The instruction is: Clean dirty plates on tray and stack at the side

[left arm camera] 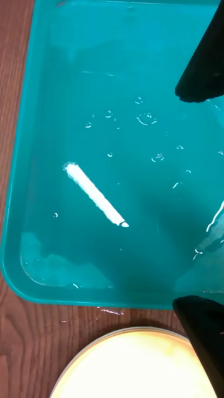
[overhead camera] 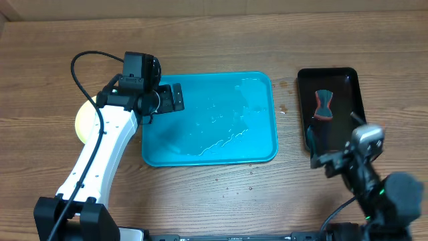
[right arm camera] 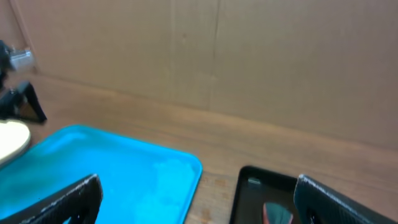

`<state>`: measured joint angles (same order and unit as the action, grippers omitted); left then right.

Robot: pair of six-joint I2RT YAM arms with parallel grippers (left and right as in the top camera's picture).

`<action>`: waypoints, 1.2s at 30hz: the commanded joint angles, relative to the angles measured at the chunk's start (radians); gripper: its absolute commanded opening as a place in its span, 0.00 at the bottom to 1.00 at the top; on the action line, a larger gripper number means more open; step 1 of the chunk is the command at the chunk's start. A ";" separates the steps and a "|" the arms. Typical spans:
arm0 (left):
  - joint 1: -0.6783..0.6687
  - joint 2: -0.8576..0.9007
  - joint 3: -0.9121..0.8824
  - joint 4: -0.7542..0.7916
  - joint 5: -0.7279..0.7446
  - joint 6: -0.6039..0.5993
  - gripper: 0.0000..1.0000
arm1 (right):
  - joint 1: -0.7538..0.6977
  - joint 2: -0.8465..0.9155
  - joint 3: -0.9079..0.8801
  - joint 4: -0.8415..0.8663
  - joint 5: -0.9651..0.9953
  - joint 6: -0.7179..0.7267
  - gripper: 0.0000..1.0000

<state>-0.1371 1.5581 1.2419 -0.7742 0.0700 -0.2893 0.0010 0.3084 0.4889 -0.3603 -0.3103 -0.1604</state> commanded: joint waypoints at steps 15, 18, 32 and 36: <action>-0.004 0.006 -0.001 0.001 -0.007 0.005 1.00 | 0.006 -0.282 -0.428 0.212 -0.021 -0.005 1.00; -0.004 0.006 -0.001 0.001 -0.007 0.005 1.00 | 0.006 -0.294 -0.457 0.249 -0.023 -0.005 1.00; -0.004 0.006 -0.002 0.001 -0.007 0.005 1.00 | 0.015 -0.306 -0.481 0.307 -0.024 -0.004 1.00; -0.004 0.006 -0.001 0.001 -0.006 0.005 1.00 | 0.015 -0.306 -0.481 0.307 -0.024 -0.005 1.00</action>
<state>-0.1371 1.5581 1.2419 -0.7738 0.0700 -0.2893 0.0082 0.0147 0.0185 -0.0616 -0.3332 -0.1616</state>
